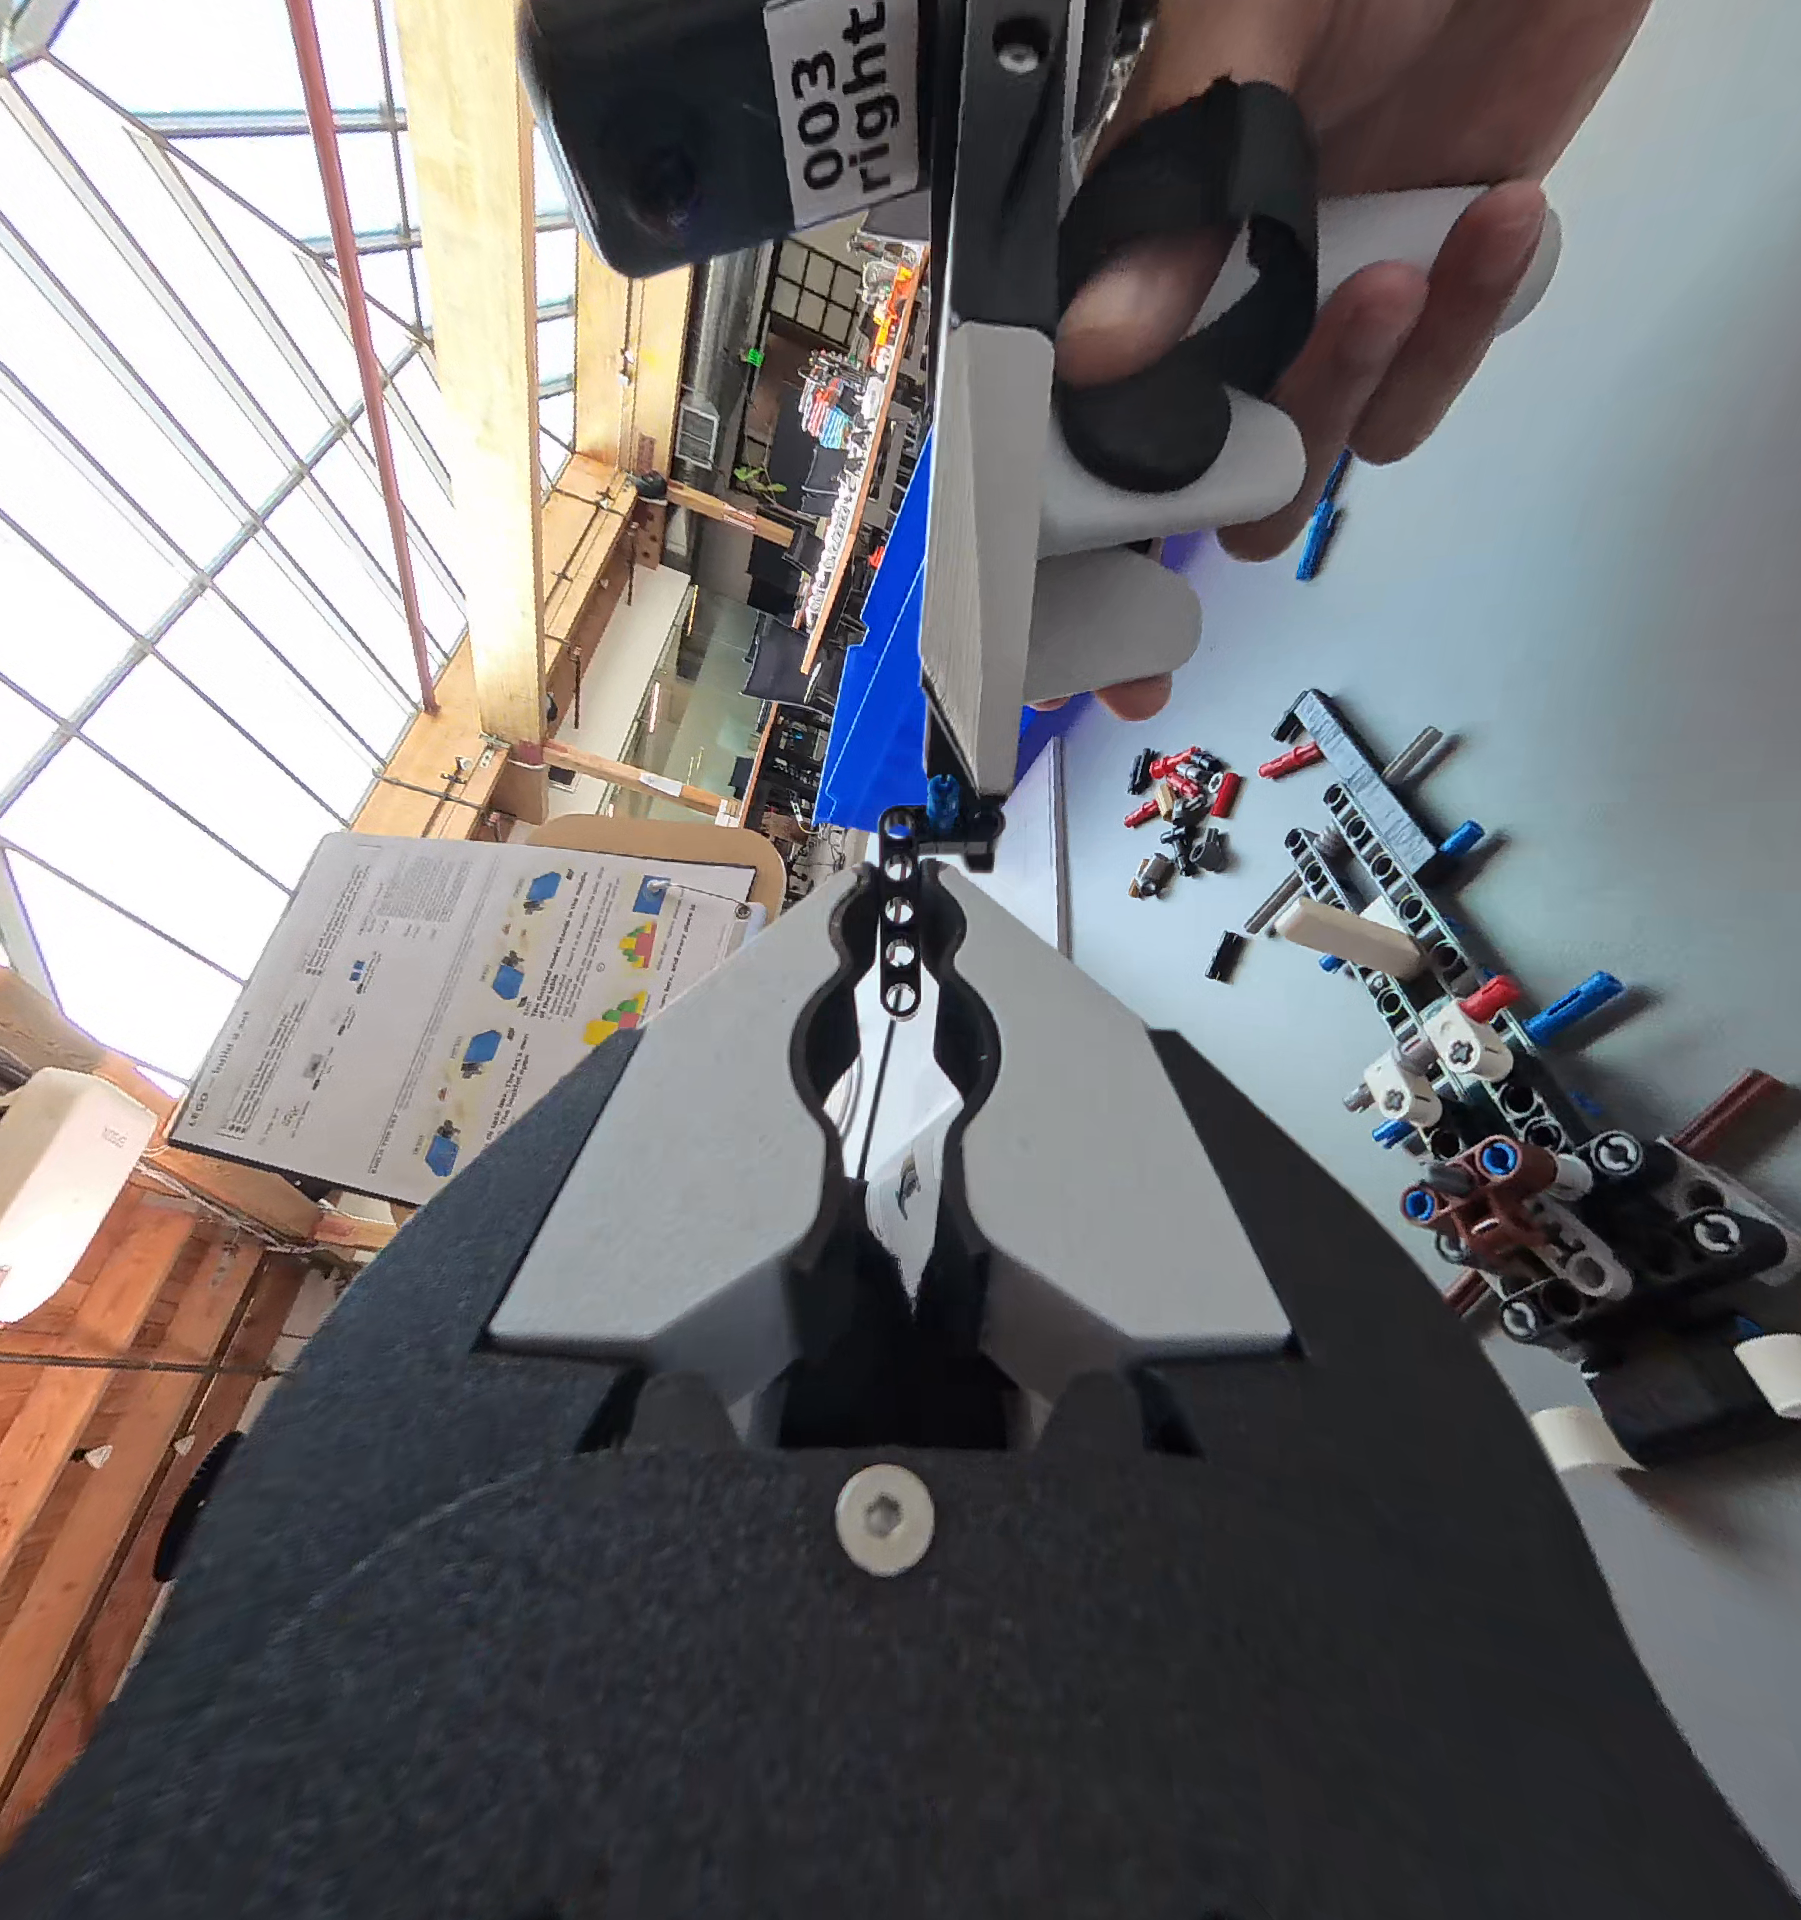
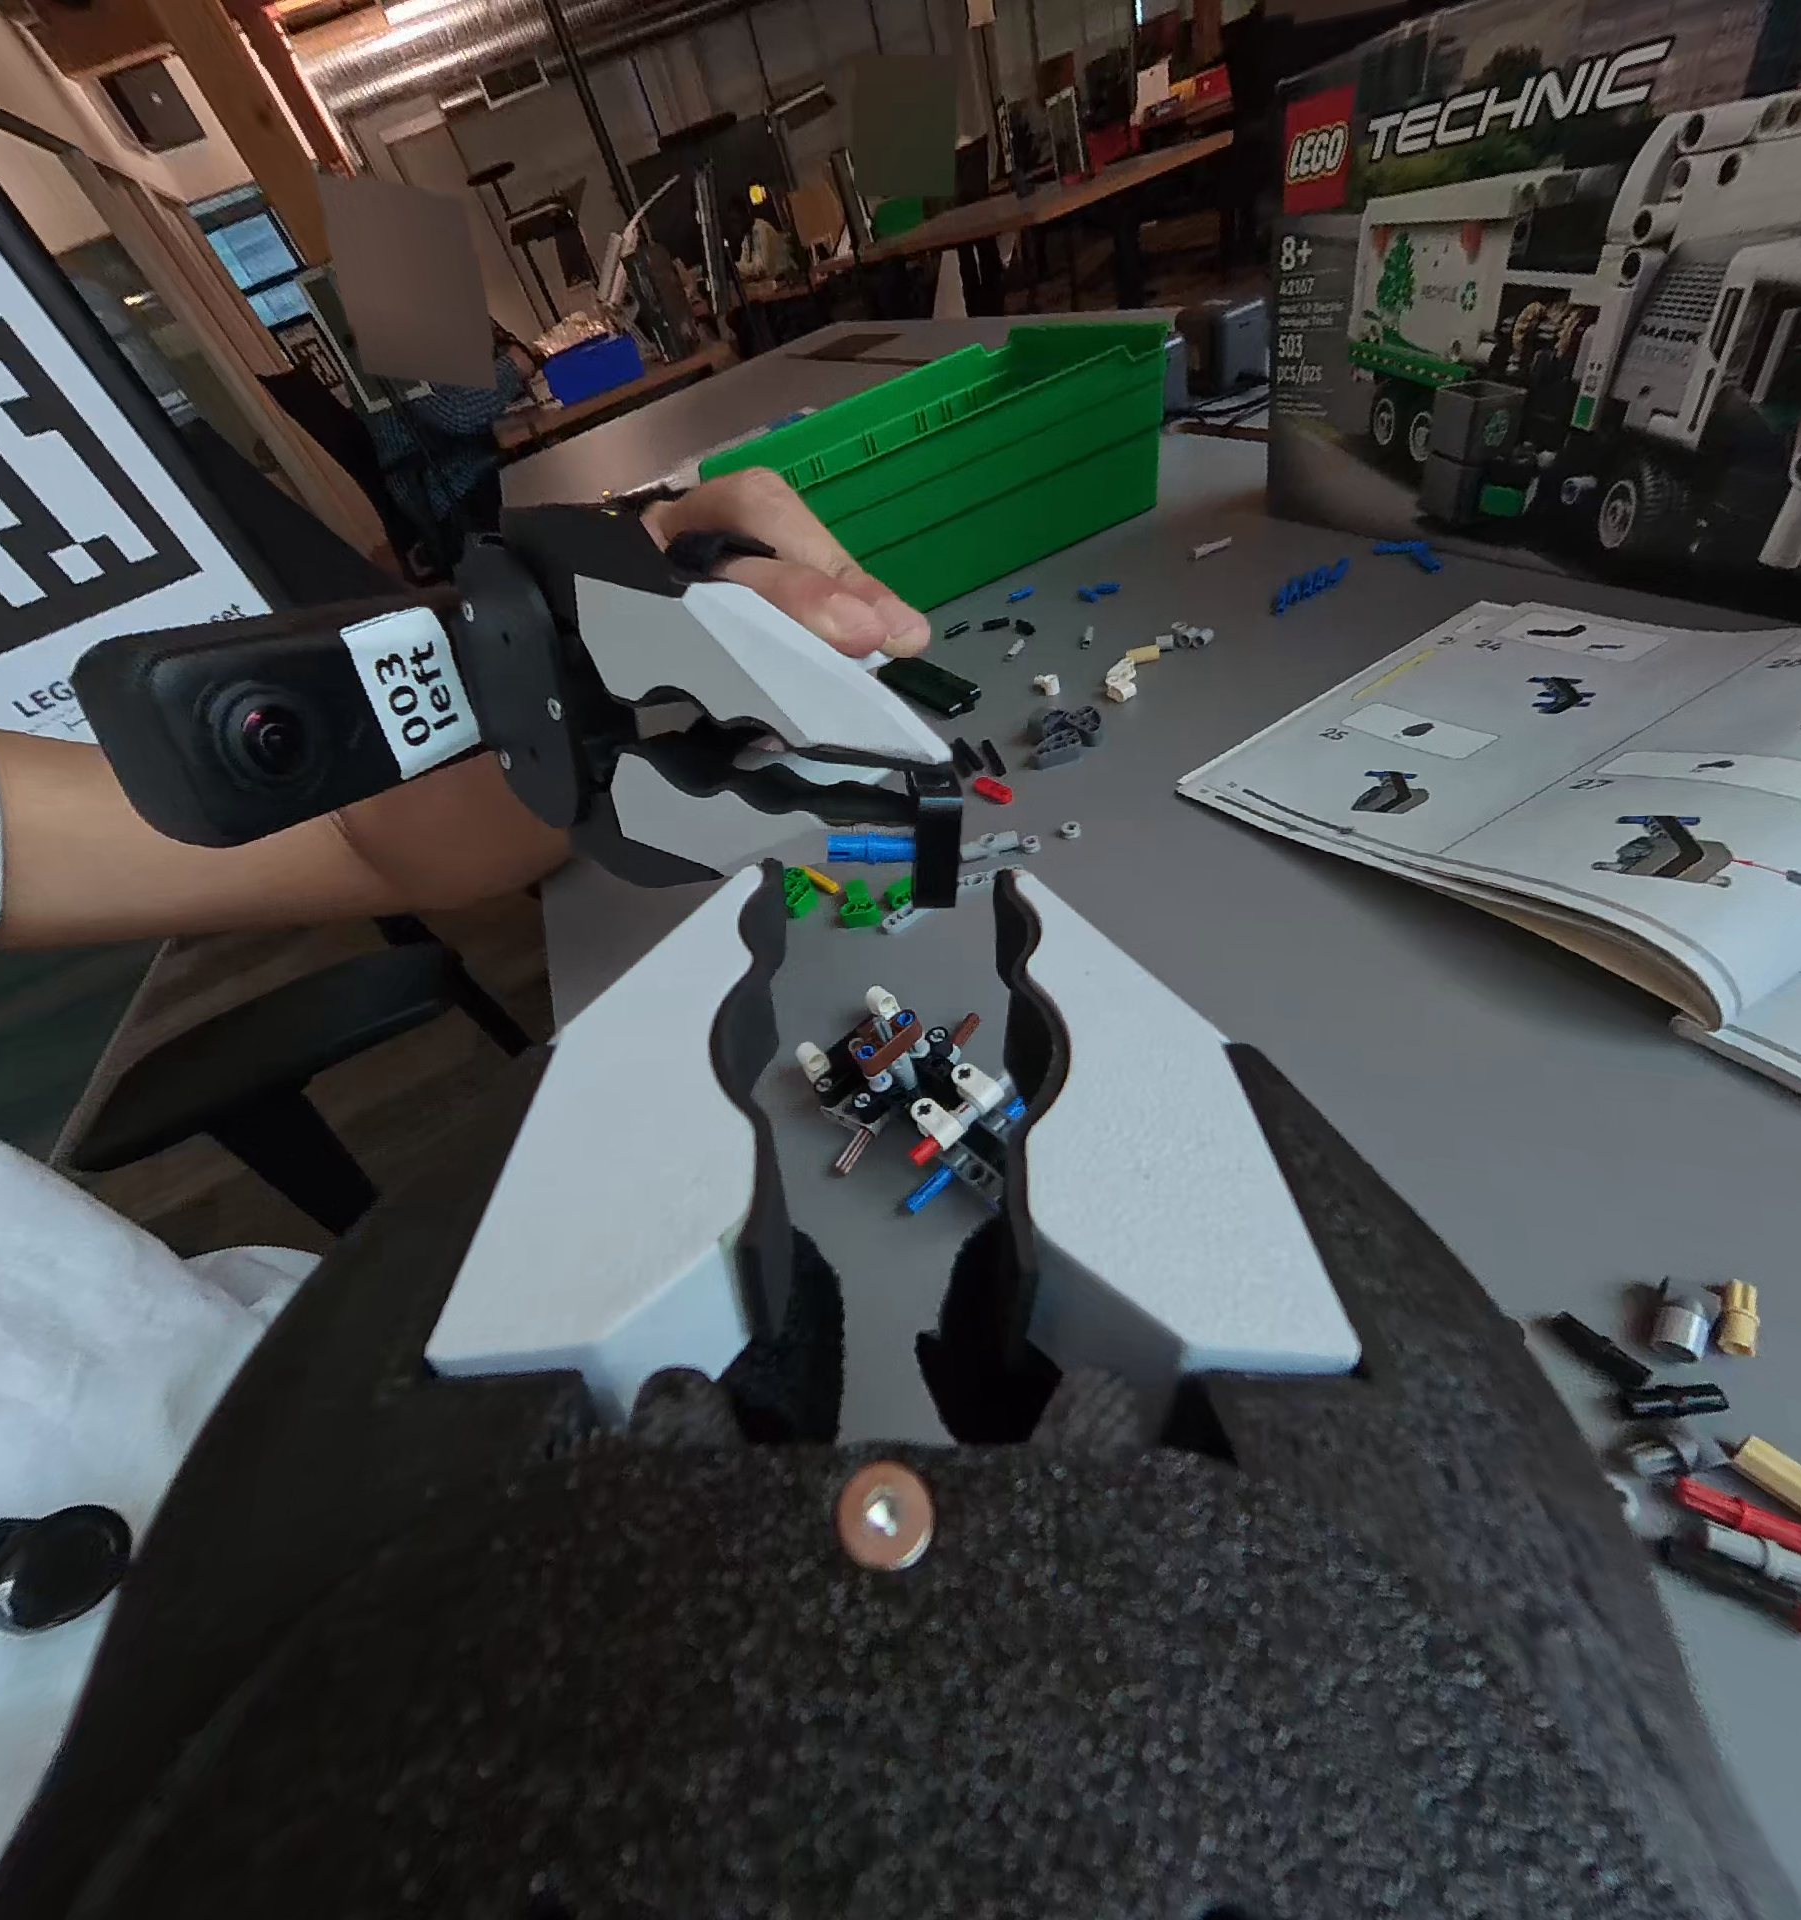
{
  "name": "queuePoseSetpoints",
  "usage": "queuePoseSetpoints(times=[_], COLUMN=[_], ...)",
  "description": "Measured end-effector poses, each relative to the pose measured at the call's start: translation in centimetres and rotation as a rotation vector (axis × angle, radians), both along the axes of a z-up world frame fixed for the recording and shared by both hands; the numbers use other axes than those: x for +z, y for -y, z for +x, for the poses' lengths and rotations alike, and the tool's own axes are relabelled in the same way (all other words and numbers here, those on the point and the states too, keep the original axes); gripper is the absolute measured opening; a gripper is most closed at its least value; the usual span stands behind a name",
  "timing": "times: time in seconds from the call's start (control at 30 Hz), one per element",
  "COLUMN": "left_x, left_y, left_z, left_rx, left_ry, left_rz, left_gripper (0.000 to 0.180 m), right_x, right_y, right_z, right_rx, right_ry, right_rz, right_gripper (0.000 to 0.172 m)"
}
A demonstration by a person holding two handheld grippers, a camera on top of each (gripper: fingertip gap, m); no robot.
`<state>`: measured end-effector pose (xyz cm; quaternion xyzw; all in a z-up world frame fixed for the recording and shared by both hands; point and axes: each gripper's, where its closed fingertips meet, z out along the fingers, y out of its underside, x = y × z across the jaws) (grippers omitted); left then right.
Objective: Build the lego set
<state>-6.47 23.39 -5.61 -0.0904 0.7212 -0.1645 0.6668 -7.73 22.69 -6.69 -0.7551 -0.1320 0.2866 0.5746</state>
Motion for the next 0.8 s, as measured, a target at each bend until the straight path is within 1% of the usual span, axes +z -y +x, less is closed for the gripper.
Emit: queuePoseSetpoints(times=[0.03, 0.1, 0.17, 0.3, 0.37, 0.53, 0.63, 0.8], left_x=[0.1, 0.2, 0.2, 0.2, 0.0, 0.3, 0.6, 0.7], left_y=[0.2, 0.5, 0.7, 1.0, 1.0, 1.2, 1.4, 1.2], left_z=[-0.1, -0.2, -0.4, -0.8, -0.9, -1.0, -1.2, -1.0], left_rx=[-0.004, -0.002, -0.007, 0.003, 0.023, 0.025, 0.037, 0.083], left_ry=[0.013, 0.042, 0.055, 0.099, 0.105, 0.095, 0.119, 0.149], left_rz=[0.002, 0.044, 0.06, 0.117, 0.129, 0.067, 0.071, 0.094], left_gripper=[0.005, 0.005, 0.005, 0.005, 0.005, 0.005, 0.005, 0.005], right_x=[0.0, 0.1, 0.2, 0.4, 0.2, 0.4, 0.6, 0.9], right_y=[0.2, 0.4, 0.3, 0.5, 0.5, 0.7, 0.9, 0.7], right_z=[-0.2, -0.8, -0.7, -1.1, -1.2, -1.3, -1.5, -1.2], right_rx=[0.014, 0.04, 0.018, 0.047, 0.043, 0.031, 0.04, -0.018], right_ry=[-0.013, -0.04, -0.052, -0.136, -0.136, -0.085, -0.068, -0.124], right_rz=[-0.01, -0.008, -0.001, -0.014, -0.019, 0.018, 0.021, 0.032], right_gripper=[0.039, 0.033, 0.024, 0.025, 0.025, 0.024, 0.023, 0.024])
